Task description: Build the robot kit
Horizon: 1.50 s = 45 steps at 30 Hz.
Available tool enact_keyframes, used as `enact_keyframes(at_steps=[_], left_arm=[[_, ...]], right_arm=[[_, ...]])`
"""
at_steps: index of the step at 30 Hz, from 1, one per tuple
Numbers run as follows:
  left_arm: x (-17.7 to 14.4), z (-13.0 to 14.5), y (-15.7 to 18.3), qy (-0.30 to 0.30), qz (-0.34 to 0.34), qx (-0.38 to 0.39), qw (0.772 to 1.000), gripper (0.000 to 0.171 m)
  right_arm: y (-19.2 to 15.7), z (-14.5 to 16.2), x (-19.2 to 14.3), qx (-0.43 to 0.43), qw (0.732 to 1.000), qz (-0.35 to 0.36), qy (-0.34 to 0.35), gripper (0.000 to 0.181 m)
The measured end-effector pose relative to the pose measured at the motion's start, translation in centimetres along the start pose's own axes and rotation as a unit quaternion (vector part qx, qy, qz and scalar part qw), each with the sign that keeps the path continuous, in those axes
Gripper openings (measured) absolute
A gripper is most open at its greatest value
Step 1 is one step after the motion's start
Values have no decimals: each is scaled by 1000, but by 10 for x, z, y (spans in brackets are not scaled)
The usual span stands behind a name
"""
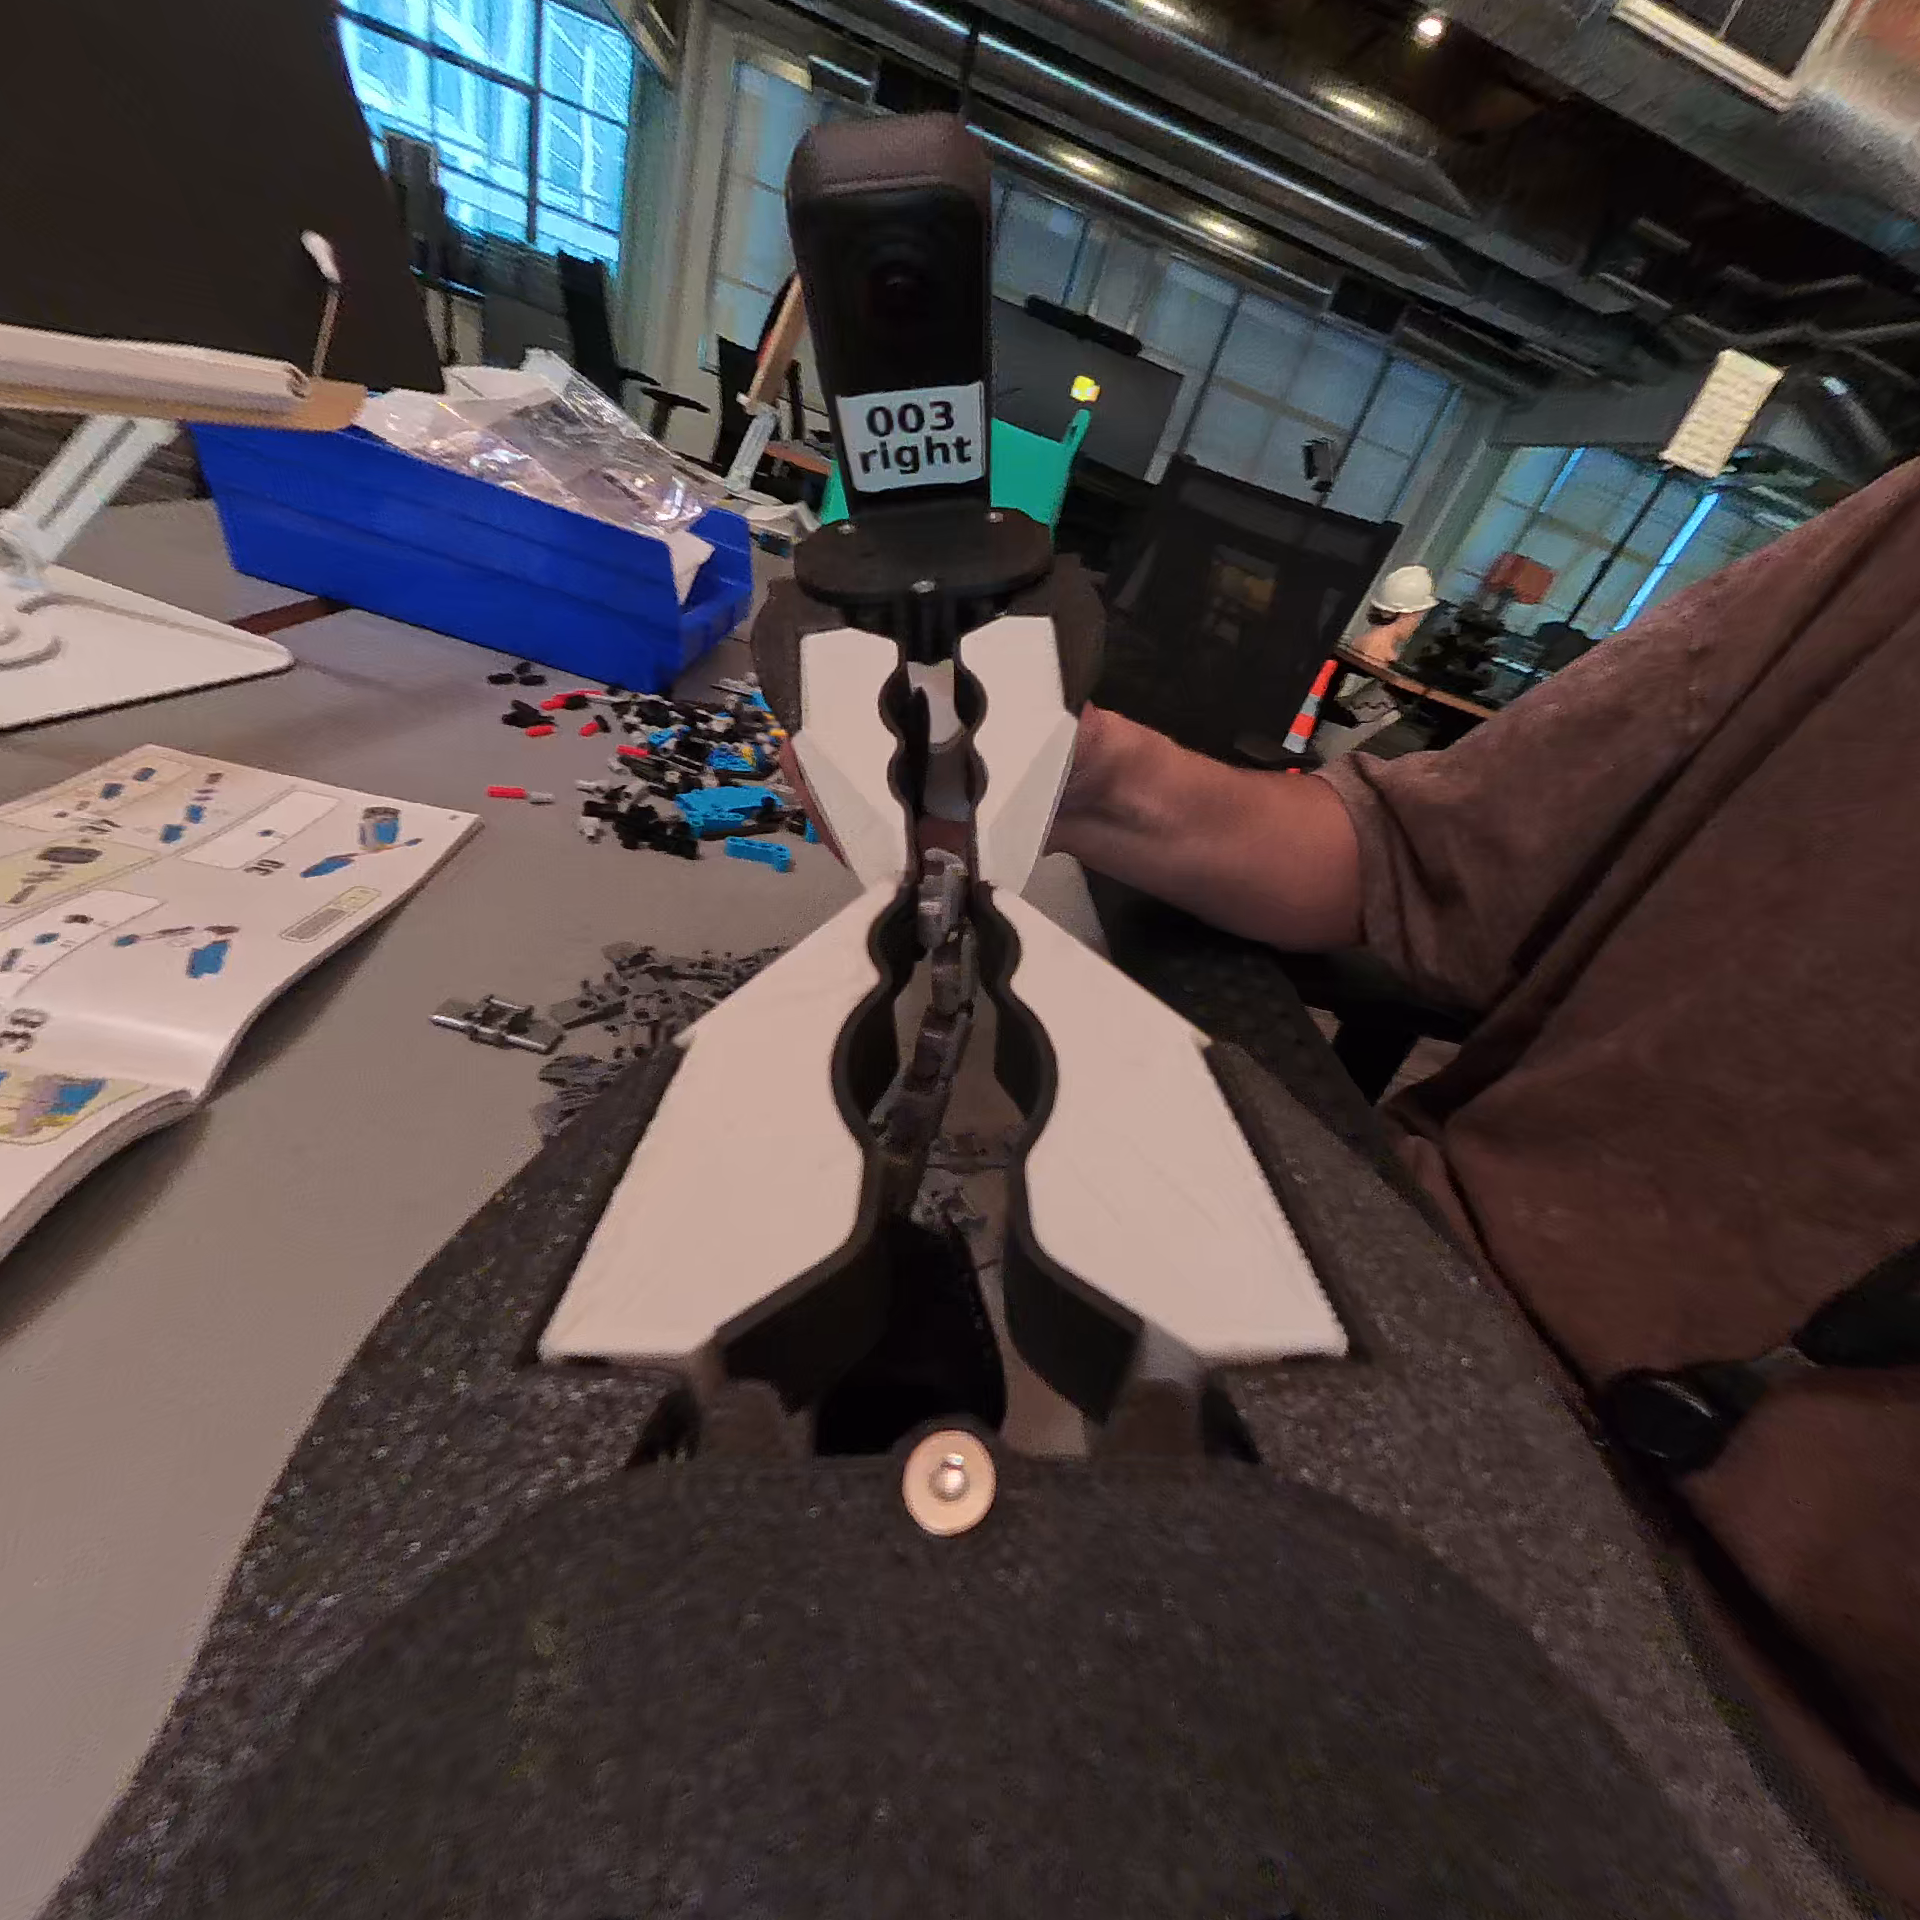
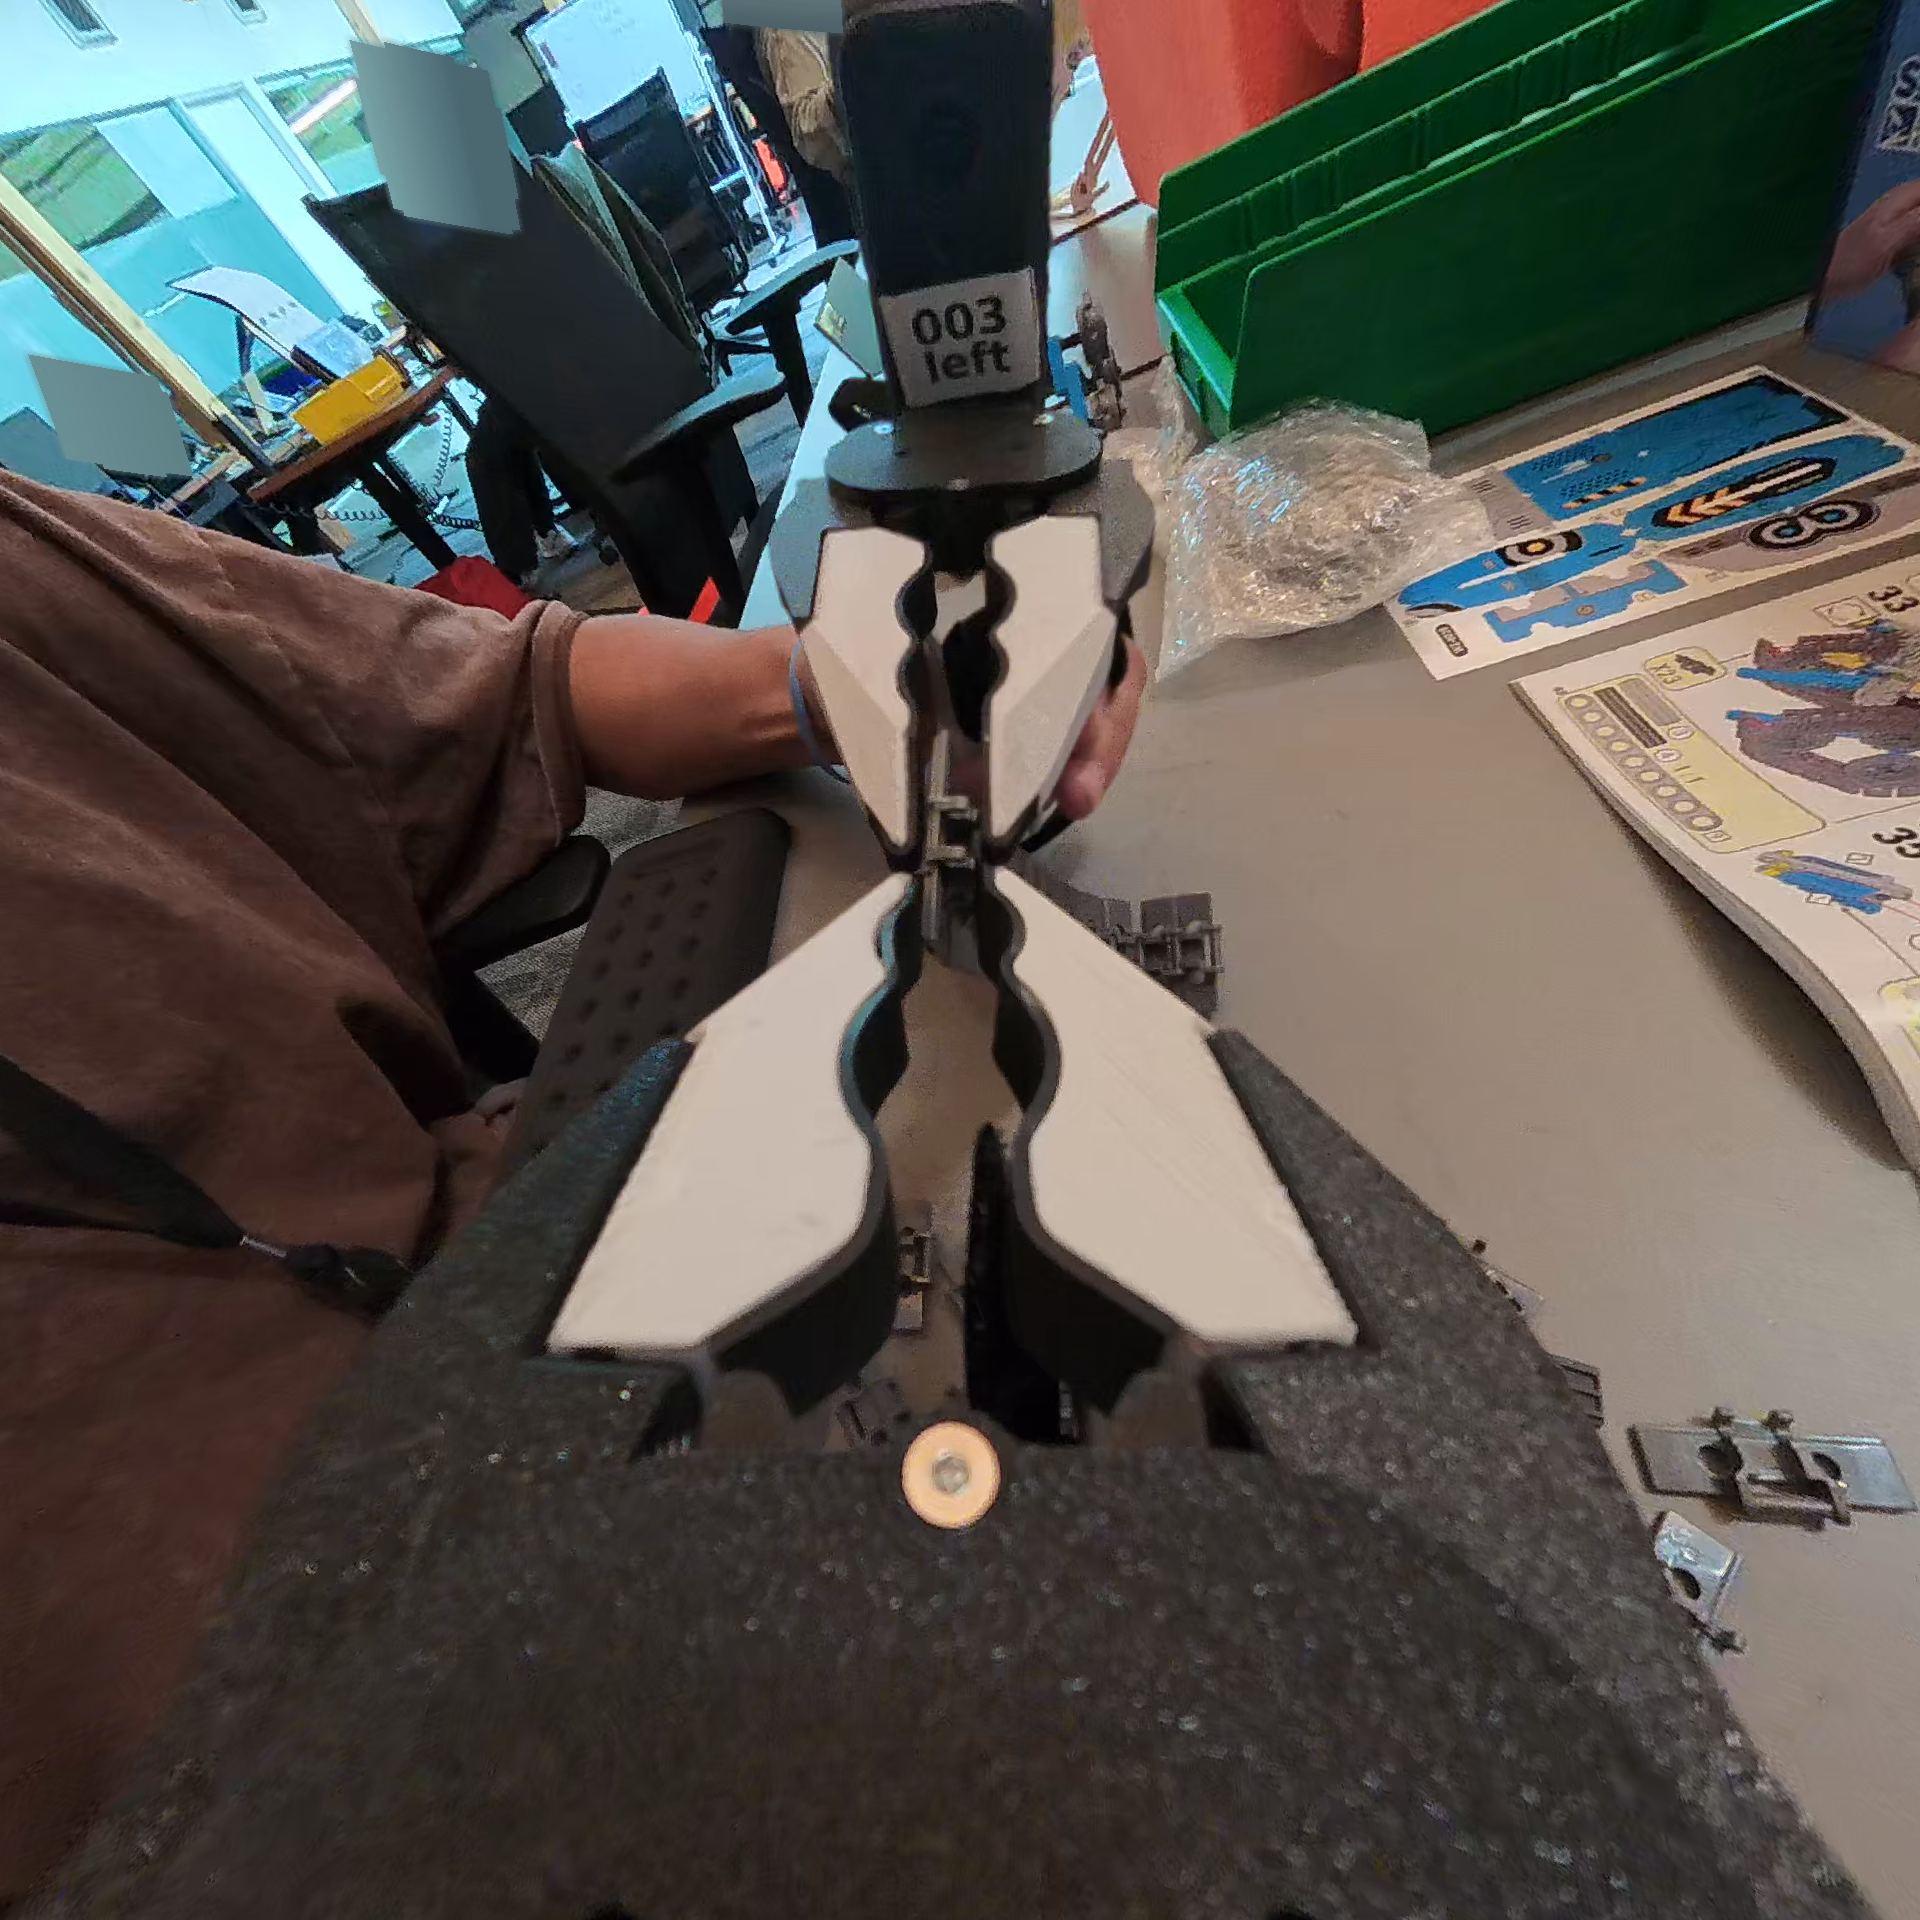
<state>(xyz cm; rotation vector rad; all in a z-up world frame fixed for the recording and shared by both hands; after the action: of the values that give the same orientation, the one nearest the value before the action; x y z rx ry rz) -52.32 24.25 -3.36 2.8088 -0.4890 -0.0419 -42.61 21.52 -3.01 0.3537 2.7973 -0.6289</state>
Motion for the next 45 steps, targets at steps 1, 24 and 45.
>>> enact_keyframes(at_steps=[1,24,45], left_arm=[[0,-1,1,2,-5,13,1000,9],[-7,-10,13,-10,-8,87,996,9],[-11,-20,1,85,1,-38,996,6]], right_arm=[[0,-1,-1,3,1000,-1,3,9],[-8,-7,-2,36,998,-45,38,8],[-3,-19,-7,-9,994,9,105,11]])
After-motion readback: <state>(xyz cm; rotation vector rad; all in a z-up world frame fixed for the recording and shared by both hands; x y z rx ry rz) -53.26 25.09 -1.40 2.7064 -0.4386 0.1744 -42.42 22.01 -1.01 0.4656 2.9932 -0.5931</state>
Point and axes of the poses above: each gripper's, where its closed fingertips meet, x out along the fingers, z out of its underside, y = z × x across the jaws, the point moved 6 cm from there along -x, back along the fingers, and after that the axes turned 1 degree about x, right-handed, at the moved point
